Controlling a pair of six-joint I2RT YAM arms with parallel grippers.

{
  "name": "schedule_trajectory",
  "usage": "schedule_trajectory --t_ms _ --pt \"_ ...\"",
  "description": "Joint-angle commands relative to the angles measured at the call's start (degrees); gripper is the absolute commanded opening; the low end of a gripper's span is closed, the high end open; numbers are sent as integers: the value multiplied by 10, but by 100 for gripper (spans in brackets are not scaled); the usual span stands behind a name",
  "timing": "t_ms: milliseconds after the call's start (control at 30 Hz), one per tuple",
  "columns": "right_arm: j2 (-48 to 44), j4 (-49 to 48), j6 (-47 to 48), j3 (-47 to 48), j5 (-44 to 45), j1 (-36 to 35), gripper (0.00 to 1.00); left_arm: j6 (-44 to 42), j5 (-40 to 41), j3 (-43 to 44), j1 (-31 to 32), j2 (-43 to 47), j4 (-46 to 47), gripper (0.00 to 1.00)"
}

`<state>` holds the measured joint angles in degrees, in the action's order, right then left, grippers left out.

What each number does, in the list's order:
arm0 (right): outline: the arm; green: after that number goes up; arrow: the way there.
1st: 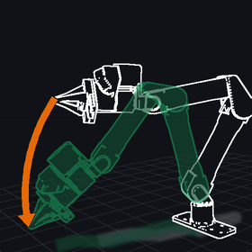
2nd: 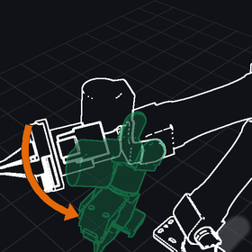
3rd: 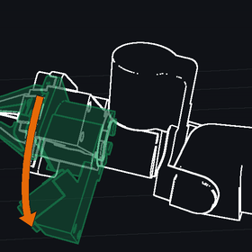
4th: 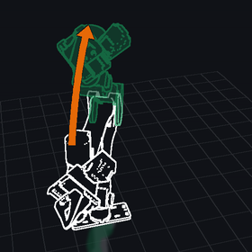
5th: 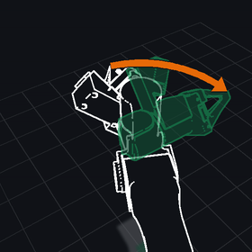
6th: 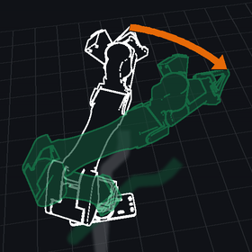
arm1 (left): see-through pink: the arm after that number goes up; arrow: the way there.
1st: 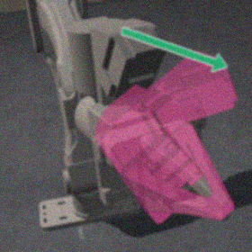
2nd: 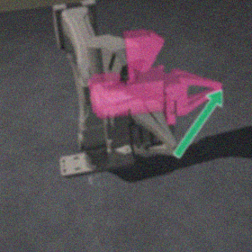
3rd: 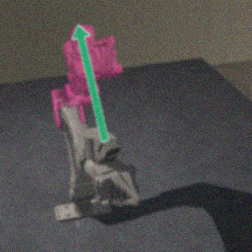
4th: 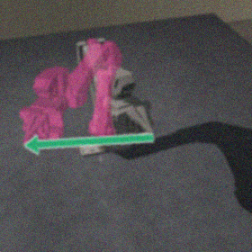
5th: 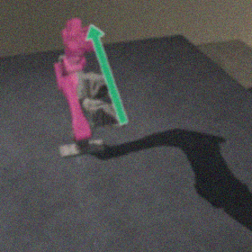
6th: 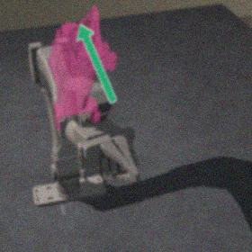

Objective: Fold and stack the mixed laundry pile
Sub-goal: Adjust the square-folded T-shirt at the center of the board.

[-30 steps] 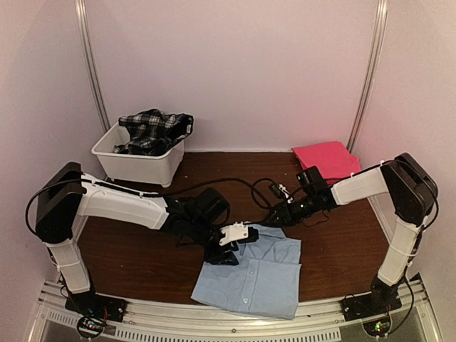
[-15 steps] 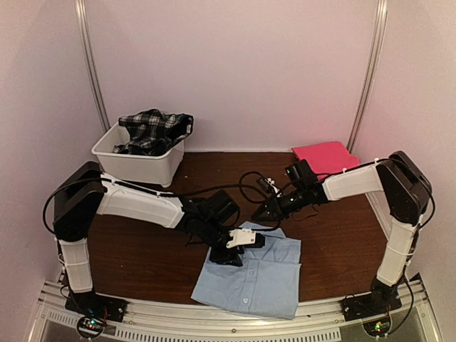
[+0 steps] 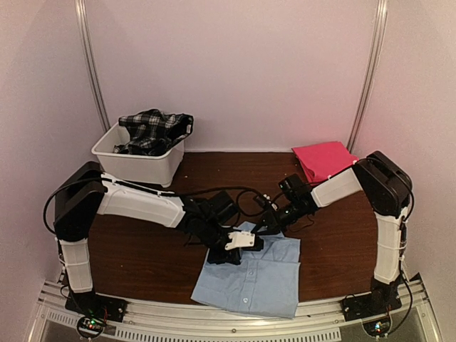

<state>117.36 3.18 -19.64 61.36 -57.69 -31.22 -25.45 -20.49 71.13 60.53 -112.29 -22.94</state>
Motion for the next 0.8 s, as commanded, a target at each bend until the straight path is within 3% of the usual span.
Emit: schedule_trajectory --t_ms 0,267,767 --pt "24 12 13 -2 37 0 6 -6 3 18 5 23 -28 2" --pt "32 0 13 -7 27 0 4 6 33 51 -9 48 -25 0" --pt "33 -19 14 -20 6 0 3 -18 101 105 -53 11 46 0"
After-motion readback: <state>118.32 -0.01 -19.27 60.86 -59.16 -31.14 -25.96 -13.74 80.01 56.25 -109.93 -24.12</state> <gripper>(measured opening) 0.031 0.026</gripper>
